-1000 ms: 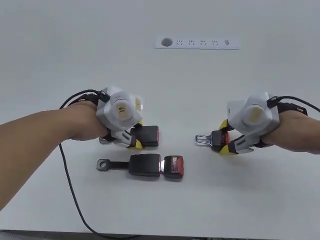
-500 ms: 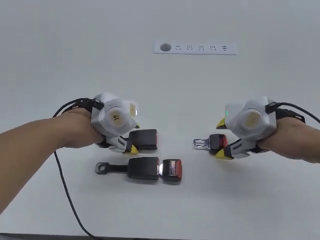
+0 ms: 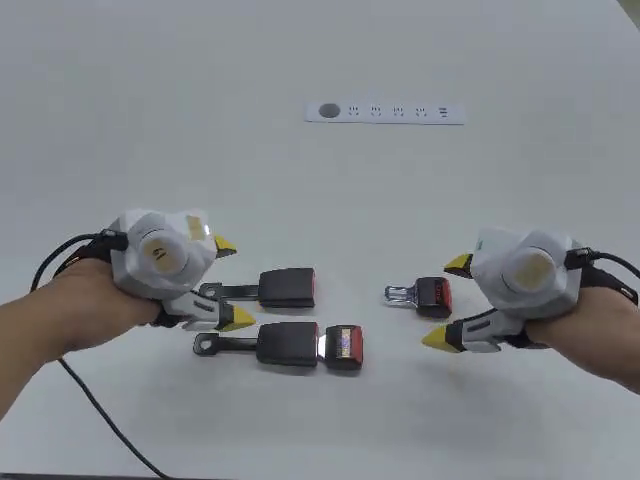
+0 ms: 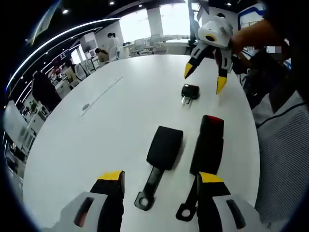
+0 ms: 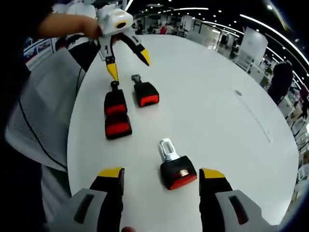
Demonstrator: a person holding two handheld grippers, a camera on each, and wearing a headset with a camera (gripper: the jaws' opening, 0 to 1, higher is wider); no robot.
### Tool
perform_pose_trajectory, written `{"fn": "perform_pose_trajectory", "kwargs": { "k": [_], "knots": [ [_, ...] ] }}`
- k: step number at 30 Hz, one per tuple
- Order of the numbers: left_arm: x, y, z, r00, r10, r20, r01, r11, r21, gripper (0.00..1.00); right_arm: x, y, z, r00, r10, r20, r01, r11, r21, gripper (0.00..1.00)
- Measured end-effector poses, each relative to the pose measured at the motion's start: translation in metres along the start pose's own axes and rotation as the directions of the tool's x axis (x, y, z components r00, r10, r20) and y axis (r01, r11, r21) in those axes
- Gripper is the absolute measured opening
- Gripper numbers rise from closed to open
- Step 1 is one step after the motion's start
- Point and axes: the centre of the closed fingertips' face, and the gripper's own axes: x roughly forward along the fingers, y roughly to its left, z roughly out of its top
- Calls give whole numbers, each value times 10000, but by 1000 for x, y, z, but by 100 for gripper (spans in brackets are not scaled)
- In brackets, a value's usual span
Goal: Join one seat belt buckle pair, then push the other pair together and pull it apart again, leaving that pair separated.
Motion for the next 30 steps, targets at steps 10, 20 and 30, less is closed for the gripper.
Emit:
{"fn": "perform_pose_trajectory", "kwargs": {
  "k": [10,20,30],
  "knots": [
    [-29,-14,-31,9983,513,280,-466,9878,-1484,78,-16,22,-9,9952,-571,797,430,9846,1693,78],
    [-51,-22,-55,9946,865,578,-700,9672,-2443,87,-39,41,-1,9754,-1233,1829,713,9609,2675,93],
    [-68,-25,-65,9880,1301,834,-990,9473,-3048,100,-42,53,-11,9708,-1267,2035,622,9530,2966,99]
  ]
}}
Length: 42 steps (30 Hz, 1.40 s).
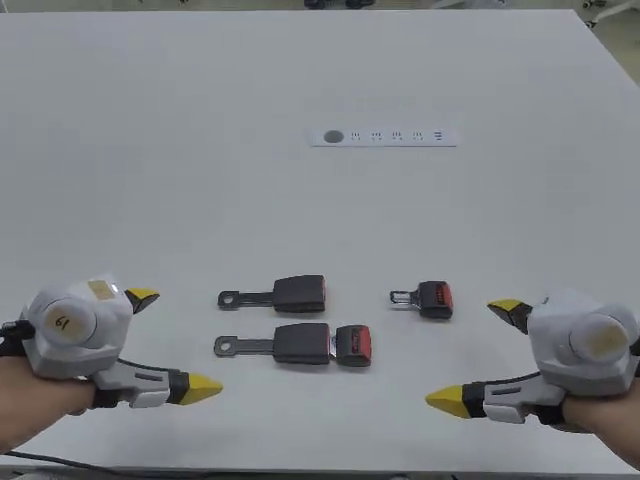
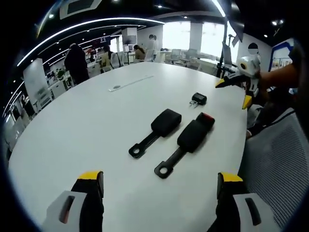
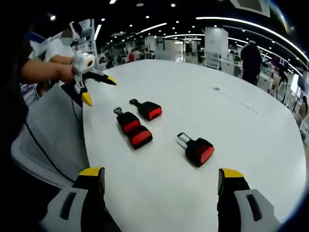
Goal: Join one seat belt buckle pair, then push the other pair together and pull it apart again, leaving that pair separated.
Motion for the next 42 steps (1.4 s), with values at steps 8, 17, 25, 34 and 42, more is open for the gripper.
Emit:
{"fn": "perform_pose_trajectory", "kwargs": {
  "k": [8,17,25,34,42],
  "knots": [
    [-9,0,-5,9995,148,293,-136,9990,-422,100,-3,-4,6,9988,-293,395,283,9993,256,99],
    [-15,-1,-3,9964,184,822,-110,9959,-897,100,-3,-11,3,9984,-486,301,483,9988,108,99],
    [-11,-5,1,9959,61,898,25,9954,-958,100,-7,-10,4,9979,-572,288,567,9982,192,99],
    [-10,-7,3,9966,195,800,-142,9977,-661,100,-9,-6,3,9984,-555,128,553,9983,192,99],
    [-11,-7,-1,9969,211,760,-154,9971,-742,100,-6,-1,6,9985,-525,128,522,9983,242,98]
  ]
}}
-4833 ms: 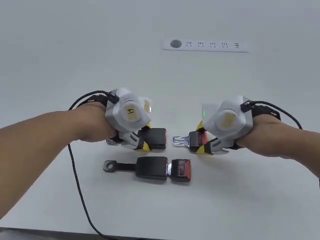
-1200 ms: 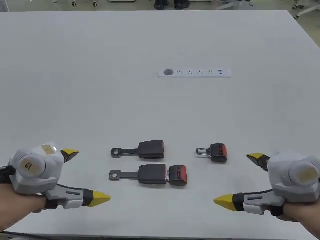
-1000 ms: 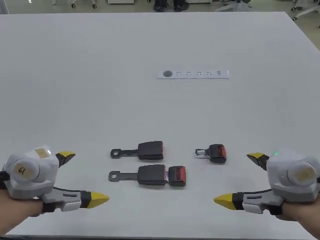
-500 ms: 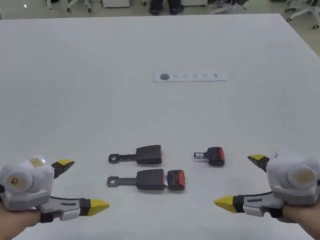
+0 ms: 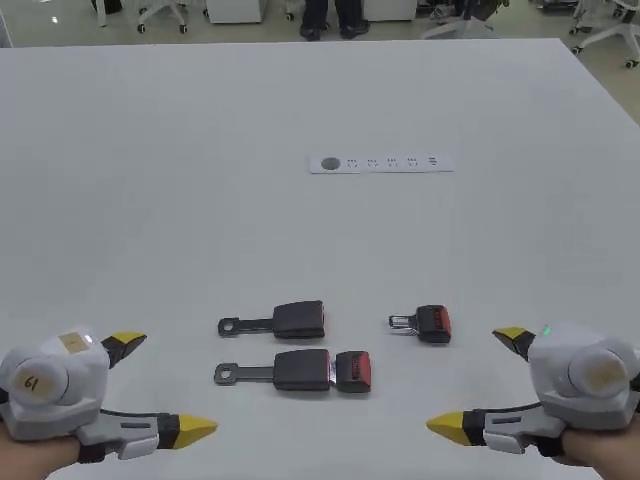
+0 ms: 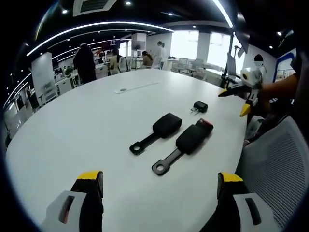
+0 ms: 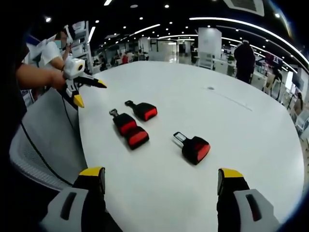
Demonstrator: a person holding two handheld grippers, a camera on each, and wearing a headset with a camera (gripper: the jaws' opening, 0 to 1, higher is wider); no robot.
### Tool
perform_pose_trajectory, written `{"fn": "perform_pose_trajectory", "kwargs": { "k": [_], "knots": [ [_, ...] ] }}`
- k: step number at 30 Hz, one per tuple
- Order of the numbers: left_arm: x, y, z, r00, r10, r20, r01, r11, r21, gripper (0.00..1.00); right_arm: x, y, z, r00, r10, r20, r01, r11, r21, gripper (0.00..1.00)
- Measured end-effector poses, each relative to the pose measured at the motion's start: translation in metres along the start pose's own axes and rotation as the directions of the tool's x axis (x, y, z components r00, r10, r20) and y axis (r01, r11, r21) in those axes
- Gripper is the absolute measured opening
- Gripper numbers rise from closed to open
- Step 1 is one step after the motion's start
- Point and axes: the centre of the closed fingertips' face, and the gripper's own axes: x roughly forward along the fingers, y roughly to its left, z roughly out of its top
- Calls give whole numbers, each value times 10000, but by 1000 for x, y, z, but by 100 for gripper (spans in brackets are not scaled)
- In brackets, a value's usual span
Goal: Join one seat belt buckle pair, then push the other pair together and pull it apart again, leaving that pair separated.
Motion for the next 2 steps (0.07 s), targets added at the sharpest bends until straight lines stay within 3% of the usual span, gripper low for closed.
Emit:
{"fn": "perform_pose_trajectory", "kwargs": {
  "k": [2],
  "knots": [
    [0,-1,0,10000,5,-18,-5,10000,-11,100,1,-2,1,9999,-40,106,39,10000,44,97]
  ]
}}
